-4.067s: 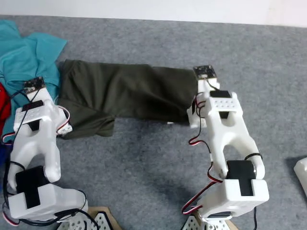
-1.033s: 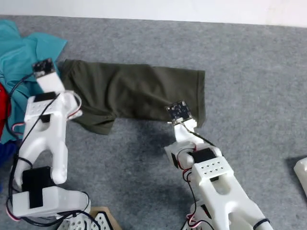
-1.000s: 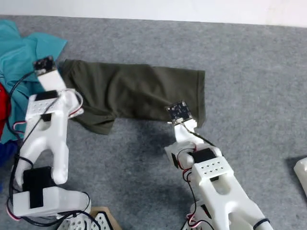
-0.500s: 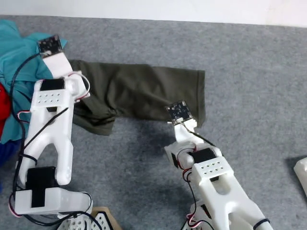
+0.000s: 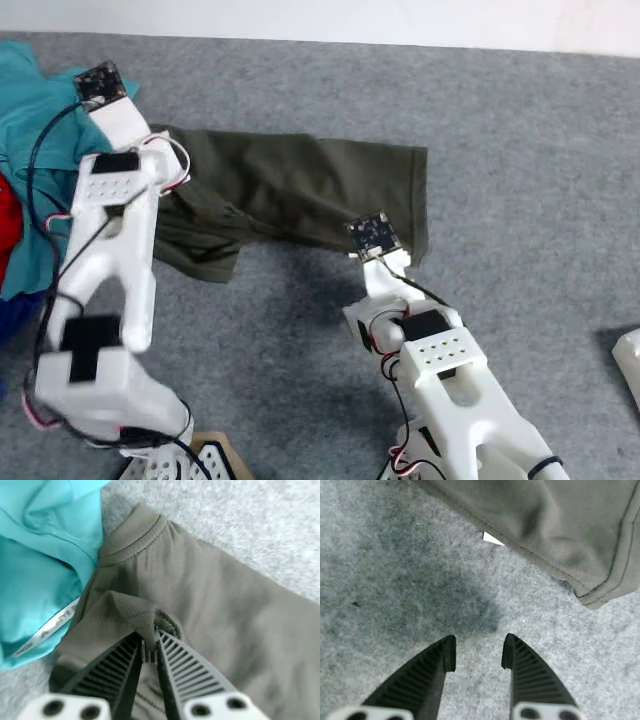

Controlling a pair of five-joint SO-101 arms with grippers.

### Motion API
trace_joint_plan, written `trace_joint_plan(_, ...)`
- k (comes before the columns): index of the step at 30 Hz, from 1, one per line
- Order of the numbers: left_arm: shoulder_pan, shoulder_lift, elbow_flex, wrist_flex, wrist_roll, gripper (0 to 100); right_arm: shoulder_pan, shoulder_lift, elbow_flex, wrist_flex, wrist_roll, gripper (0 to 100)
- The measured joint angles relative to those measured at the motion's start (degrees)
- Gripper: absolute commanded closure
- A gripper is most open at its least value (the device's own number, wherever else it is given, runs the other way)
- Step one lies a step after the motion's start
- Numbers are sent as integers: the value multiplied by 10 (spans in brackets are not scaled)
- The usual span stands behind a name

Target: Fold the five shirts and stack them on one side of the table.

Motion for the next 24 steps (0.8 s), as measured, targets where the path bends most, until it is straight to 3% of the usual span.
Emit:
trace_joint_plan(4,0,81,-69,0,0,985,0,0,0,0,0,836)
trace_joint_plan(6,0,104,-99,7,0,934,0,0,0,0,0,836)
trace_joint_plan(13,14,136,-176,59,1,556,-18,0,0,0,0,836)
trace_joint_plan(16,22,147,-177,68,0,447,-20,0,9,0,11,836)
trace_joint_plan(24,20,152,-177,142,2,473,-20,0,9,0,15,836)
